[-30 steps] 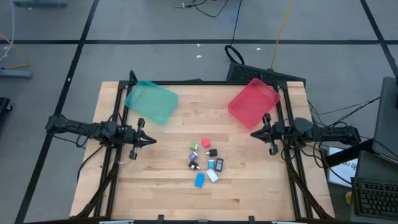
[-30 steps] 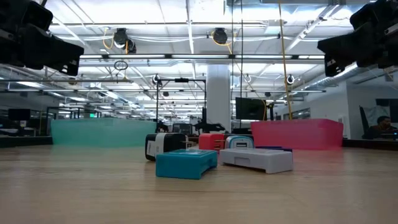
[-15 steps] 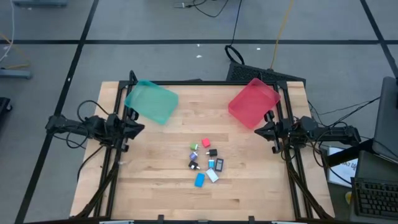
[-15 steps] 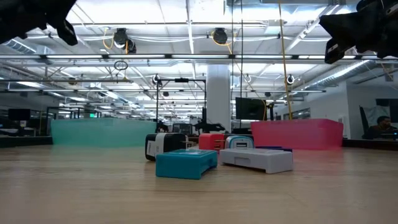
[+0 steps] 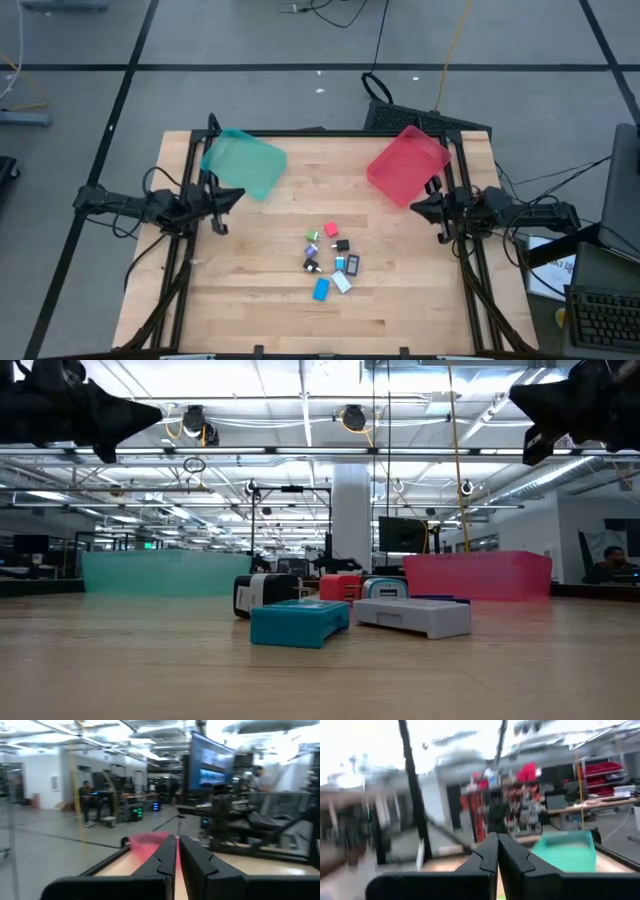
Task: Pick & Place Office items
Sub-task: Put the right black charger adapter into the blue bin
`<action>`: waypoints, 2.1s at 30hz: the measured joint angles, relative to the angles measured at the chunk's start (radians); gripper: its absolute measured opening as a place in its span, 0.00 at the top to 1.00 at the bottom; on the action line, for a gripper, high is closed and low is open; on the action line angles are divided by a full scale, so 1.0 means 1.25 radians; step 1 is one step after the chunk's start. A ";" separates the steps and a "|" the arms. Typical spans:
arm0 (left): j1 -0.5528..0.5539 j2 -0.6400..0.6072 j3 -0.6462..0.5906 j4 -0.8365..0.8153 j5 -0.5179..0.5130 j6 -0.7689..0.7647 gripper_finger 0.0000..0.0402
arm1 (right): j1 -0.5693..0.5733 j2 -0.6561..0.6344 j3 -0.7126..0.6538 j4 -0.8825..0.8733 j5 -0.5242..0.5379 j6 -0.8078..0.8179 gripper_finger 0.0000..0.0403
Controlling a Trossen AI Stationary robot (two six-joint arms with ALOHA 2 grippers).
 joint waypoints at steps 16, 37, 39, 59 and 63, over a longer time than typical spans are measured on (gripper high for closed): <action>-0.001 0.039 0.000 -0.078 0.089 -0.182 0.56 | 0.104 0.628 0.203 0.410 0.052 -0.054 0.45; -0.002 0.412 0.038 0.032 0.167 -0.156 0.41 | 0.131 1.218 0.504 0.103 0.054 -0.089 0.47; -0.001 0.424 0.038 0.033 0.167 -0.156 0.42 | 0.131 1.243 0.504 0.104 0.054 -0.090 0.47; -0.001 0.431 0.038 0.041 0.164 -0.157 0.40 | 0.125 1.391 0.504 0.201 0.096 -0.108 0.50; -0.001 0.431 0.038 0.041 0.164 -0.157 0.40 | 0.123 1.391 0.504 0.210 0.096 -0.108 0.60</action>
